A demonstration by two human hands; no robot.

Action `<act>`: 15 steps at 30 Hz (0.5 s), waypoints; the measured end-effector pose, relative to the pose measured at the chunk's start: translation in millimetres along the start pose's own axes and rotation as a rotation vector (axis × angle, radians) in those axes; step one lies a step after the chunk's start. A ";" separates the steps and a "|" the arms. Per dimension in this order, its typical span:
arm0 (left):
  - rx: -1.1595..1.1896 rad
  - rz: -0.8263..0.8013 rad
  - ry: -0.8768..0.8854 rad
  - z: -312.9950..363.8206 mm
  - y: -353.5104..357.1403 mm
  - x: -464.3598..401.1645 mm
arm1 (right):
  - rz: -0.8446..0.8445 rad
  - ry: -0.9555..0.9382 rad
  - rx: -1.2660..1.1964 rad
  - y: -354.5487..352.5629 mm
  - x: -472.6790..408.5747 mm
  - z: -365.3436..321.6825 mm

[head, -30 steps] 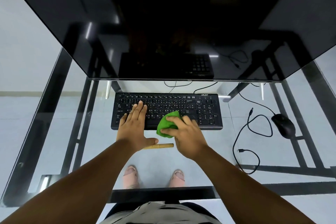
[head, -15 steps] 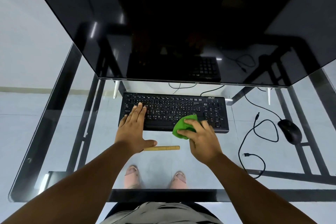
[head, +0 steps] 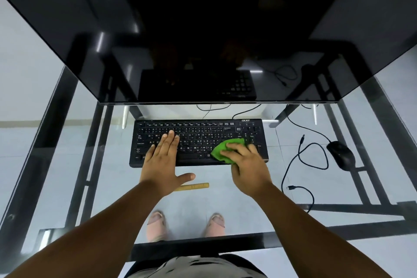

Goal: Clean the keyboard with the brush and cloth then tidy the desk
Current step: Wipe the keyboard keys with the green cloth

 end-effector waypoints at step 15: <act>-0.013 -0.005 0.012 28.5 8.7 -12.9 | 0.261 0.330 -0.076 -18.3 9.3 63.7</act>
Point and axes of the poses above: each hand's wrist, its own x-axis away from the middle knuckle, its own y-axis out of the palm, z = x × y, the point moved 1 cm from there along -x, towards the middle knuckle, and after that the axes turned 2 degrees about -x, right-handed, at the moved point
